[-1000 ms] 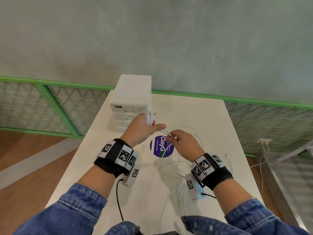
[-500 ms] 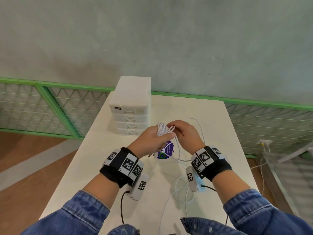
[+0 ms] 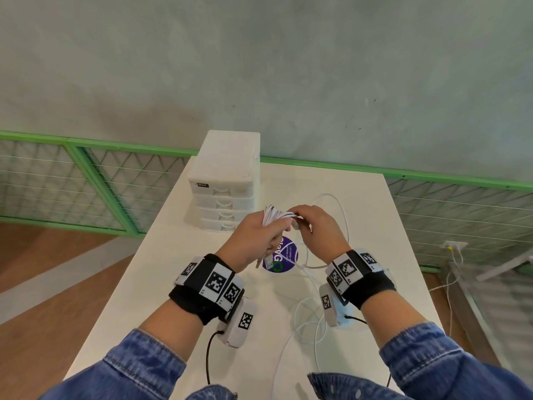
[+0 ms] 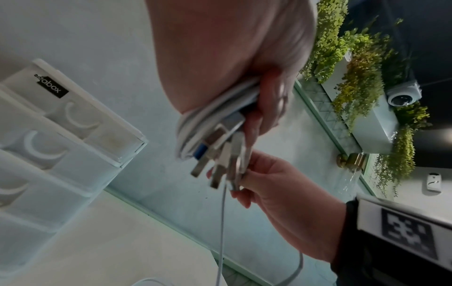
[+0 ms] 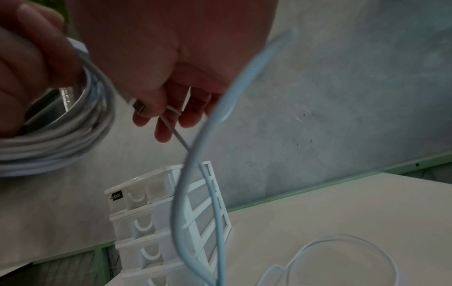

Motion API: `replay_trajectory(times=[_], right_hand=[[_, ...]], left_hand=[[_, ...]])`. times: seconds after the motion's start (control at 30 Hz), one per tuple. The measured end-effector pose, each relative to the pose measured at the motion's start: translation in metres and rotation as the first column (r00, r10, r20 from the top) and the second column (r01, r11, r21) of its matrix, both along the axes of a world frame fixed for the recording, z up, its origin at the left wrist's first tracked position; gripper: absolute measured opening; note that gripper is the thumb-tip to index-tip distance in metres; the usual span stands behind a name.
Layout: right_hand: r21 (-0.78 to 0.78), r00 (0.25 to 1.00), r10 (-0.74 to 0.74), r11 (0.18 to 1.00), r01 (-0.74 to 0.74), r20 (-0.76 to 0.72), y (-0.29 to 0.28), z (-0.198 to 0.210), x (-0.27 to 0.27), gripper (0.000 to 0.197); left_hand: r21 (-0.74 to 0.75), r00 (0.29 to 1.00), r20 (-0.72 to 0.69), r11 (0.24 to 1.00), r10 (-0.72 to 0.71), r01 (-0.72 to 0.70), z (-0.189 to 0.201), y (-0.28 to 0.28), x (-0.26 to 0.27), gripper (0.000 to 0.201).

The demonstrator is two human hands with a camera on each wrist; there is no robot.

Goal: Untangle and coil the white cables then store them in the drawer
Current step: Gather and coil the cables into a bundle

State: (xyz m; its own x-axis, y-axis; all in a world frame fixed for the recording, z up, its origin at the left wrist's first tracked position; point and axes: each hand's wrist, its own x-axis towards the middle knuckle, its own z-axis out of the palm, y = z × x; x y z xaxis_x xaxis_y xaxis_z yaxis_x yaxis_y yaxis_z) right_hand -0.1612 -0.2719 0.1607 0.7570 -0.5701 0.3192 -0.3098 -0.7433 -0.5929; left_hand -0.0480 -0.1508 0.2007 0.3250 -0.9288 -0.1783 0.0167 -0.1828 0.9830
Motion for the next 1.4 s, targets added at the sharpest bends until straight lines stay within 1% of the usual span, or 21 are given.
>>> replay_trajectory(times=[0.07, 0.13, 0.17, 0.23, 0.27, 0.33, 0.4, 0.47, 0.53, 0.6, 0.8, 0.97, 1.03, 1.13, 1.33, 1.4], right_hand=[[-0.051, 0.997, -0.06, 0.997, 0.063, 0.056, -0.005, 0.0, -0.003, 0.02], [-0.119, 0.981, -0.118, 0.983, 0.138, 0.156, -0.009, 0.0, -0.004, 0.015], [-0.129, 0.971, -0.139, 0.978, 0.166, 0.196, -0.008, 0.0, -0.005, 0.015], [-0.09, 0.96, -0.165, 0.978, 0.189, 0.226, -0.004, -0.003, -0.007, 0.016], [-0.042, 0.964, -0.169, 0.983, 0.181, 0.206, -0.001, -0.005, -0.007, 0.016], [0.09, 0.981, -0.138, 0.988, 0.127, 0.134, 0.003, -0.01, -0.007, 0.016], [0.176, 0.991, -0.099, 0.981, 0.082, 0.093, 0.005, -0.014, -0.005, 0.016], [0.219, 0.989, -0.103, 0.973, 0.078, 0.108, 0.004, -0.015, -0.003, 0.018], [0.253, 0.981, -0.126, 0.964, 0.086, 0.145, 0.003, -0.014, -0.002, 0.023], [0.26, 0.977, -0.133, 0.962, 0.086, 0.168, 0.003, -0.011, 0.0, 0.028], [0.218, 0.96, -0.085, 0.976, 0.026, 0.268, 0.0, -0.001, 0.0, 0.037], [0.214, 0.958, -0.087, 0.976, 0.028, 0.271, -0.003, 0.0, 0.001, 0.043], [0.225, 0.961, -0.091, 0.974, 0.031, 0.259, -0.003, 0.001, 0.002, 0.042], [0.24, 0.978, -0.072, 0.971, 0.023, 0.198, -0.003, 0.0, 0.005, 0.039], [0.287, 0.993, 0.001, 0.957, -0.034, 0.114, 0.0, -0.004, 0.013, 0.026], [0.276, 0.999, 0.018, 0.961, -0.03, 0.045, 0.002, -0.007, 0.014, 0.021]], left_hand=[[0.009, 0.998, 0.04, 0.998, 0.056, -0.056, -0.001, -0.001, 0.001, 0.022], [0.006, 0.989, 0.088, 0.993, 0.121, -0.122, -0.004, -0.003, 0.003, 0.02], [-0.002, 0.983, 0.097, 0.988, 0.154, -0.155, -0.006, -0.005, 0.003, 0.02], [-0.031, 0.976, 0.089, 0.98, 0.199, -0.197, -0.007, -0.007, 0.005, 0.023], [-0.051, 0.976, 0.083, 0.979, 0.203, -0.2, -0.007, -0.007, 0.005, 0.023], [-0.082, 0.979, 0.093, 0.981, 0.184, -0.176, -0.006, -0.007, 0.003, 0.027], [-0.089, 0.984, 0.104, 0.987, 0.143, -0.134, -0.004, -0.006, 0.0, 0.033], [-0.087, 0.992, 0.077, 0.992, 0.1, -0.094, -0.002, -0.004, -0.004, 0.033], [-0.073, 0.997, 0.048, 0.996, 0.062, -0.058, 0.001, -0.001, -0.007, 0.028], [-0.061, 0.999, 0.037, 0.998, 0.018, -0.015, 0.002, 0.0, -0.009, 0.023], [-0.029, 0.996, 0.05, 0.997, -0.074, 0.075, -0.004, 0.002, -0.008, 0.028], [-0.016, 0.994, 0.026, 0.994, -0.105, 0.105, -0.006, 0.001, -0.008, 0.03], [0.002, 0.993, 0.016, 0.993, -0.12, 0.12, -0.008, 0.002, -0.008, 0.032], [0.024, 0.986, -0.01, 0.986, -0.167, 0.167, -0.009, 0.002, -0.01, 0.032], [0.07, 0.97, -0.12, 0.973, -0.211, 0.22, -0.007, 0.0, -0.011, 0.031], [0.05, 0.961, -0.167, 0.971, -0.221, 0.233, -0.007, 0.001, -0.008, 0.032]])
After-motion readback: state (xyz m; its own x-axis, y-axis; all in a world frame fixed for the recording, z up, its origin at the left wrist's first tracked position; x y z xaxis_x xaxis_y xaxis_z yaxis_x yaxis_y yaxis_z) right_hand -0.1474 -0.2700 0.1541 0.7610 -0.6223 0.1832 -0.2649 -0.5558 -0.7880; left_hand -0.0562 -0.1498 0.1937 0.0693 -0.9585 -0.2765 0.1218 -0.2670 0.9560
